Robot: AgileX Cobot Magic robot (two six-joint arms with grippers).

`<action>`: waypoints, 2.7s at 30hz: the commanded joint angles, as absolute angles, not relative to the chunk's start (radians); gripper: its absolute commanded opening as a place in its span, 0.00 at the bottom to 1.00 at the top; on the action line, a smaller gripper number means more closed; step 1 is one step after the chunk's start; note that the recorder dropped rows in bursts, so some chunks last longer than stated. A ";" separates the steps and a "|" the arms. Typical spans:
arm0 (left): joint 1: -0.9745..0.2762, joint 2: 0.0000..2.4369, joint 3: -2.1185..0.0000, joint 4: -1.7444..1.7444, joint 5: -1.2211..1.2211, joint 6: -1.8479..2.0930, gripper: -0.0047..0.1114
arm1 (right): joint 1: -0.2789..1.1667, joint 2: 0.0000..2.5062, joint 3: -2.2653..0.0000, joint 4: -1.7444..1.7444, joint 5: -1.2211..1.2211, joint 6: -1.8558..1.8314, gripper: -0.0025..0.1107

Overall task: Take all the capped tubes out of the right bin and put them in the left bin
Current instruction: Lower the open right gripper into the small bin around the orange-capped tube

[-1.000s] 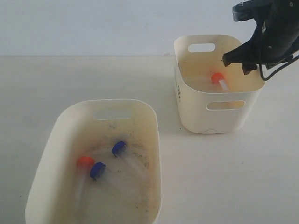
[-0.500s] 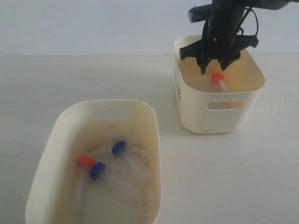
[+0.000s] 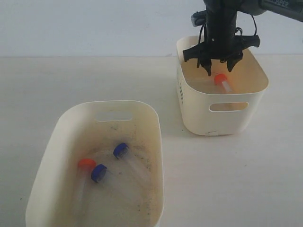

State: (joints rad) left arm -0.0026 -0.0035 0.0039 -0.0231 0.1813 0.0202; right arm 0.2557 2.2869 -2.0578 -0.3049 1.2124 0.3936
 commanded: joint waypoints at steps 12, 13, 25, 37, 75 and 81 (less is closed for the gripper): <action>-0.010 0.000 0.000 -0.026 0.172 0.016 0.08 | 0.279 2.350 -2.087 -0.423 1.221 0.440 0.58; -0.010 0.000 0.000 -0.026 0.172 0.016 0.08 | 0.279 2.358 -2.087 -0.432 1.221 0.443 0.58; -0.010 0.000 0.000 -0.026 0.172 0.016 0.08 | 0.279 2.406 -2.087 -0.442 1.221 0.461 0.58; -0.010 0.000 0.000 -0.026 0.172 0.016 0.08 | 0.279 2.452 -2.087 -0.447 1.221 0.466 0.58; -0.010 0.000 0.000 -0.026 0.172 0.016 0.08 | 0.277 2.465 -2.087 -0.525 1.221 0.423 0.58; -0.010 0.000 0.000 -0.026 0.172 0.016 0.08 | 0.271 2.475 -2.087 -0.543 1.221 0.423 0.58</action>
State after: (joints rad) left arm -0.0026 -0.0035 0.0039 -0.0231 0.1813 0.0202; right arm 0.2829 2.4728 -2.0884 -0.5112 1.2151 0.4279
